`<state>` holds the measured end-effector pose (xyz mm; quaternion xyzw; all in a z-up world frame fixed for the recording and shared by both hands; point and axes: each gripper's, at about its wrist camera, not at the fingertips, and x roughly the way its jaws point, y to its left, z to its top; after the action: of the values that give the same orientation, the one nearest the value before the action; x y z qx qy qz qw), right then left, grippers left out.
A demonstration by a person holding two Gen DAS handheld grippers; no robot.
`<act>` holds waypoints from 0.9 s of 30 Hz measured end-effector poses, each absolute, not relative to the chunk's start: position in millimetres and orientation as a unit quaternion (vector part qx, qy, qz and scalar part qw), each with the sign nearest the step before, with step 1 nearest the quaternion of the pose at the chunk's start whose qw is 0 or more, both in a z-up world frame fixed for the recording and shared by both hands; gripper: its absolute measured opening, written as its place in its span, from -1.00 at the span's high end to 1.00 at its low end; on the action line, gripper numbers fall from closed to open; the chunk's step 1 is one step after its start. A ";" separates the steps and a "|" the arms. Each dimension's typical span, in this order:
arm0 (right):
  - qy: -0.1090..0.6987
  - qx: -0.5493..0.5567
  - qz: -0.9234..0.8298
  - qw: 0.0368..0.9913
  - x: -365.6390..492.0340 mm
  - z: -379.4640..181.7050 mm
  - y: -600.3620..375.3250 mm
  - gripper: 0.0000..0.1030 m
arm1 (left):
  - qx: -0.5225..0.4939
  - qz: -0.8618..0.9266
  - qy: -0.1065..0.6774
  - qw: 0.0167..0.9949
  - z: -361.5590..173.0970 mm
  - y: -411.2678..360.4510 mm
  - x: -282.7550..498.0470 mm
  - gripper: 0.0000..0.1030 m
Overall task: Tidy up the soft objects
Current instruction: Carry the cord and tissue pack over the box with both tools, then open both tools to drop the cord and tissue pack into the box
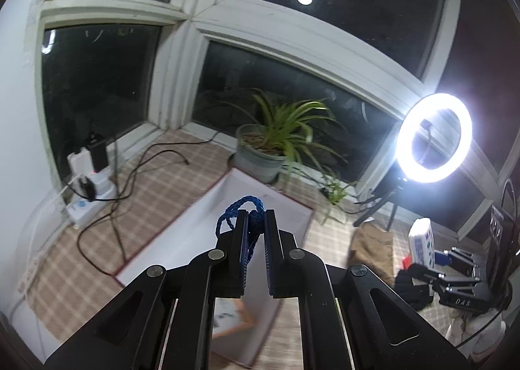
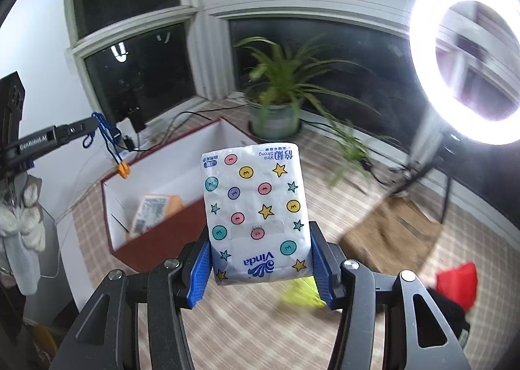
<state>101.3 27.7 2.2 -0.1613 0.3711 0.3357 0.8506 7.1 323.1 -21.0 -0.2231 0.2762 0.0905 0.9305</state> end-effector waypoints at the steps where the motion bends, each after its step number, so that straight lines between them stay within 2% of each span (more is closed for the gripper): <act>1: 0.371 -0.164 0.341 0.848 102.4 1.7 39.8 0.04 | -0.225 0.092 0.278 0.929 -23.6 328.2 6.2 0.86; 13: 0.386 -0.191 0.369 0.824 120.2 -25.8 150.4 0.04 | -0.249 0.086 0.313 0.913 -60.3 374.2 22.5 0.86; 27: 0.439 -0.216 0.355 0.796 171.0 -80.3 222.4 0.03 | -0.242 0.055 0.354 0.902 -85.9 374.6 82.2 0.86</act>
<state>171.0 222.4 -80.3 -0.2160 0.4394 0.3550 0.7964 82.2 374.6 -85.9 -0.2420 0.3542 0.0551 0.9016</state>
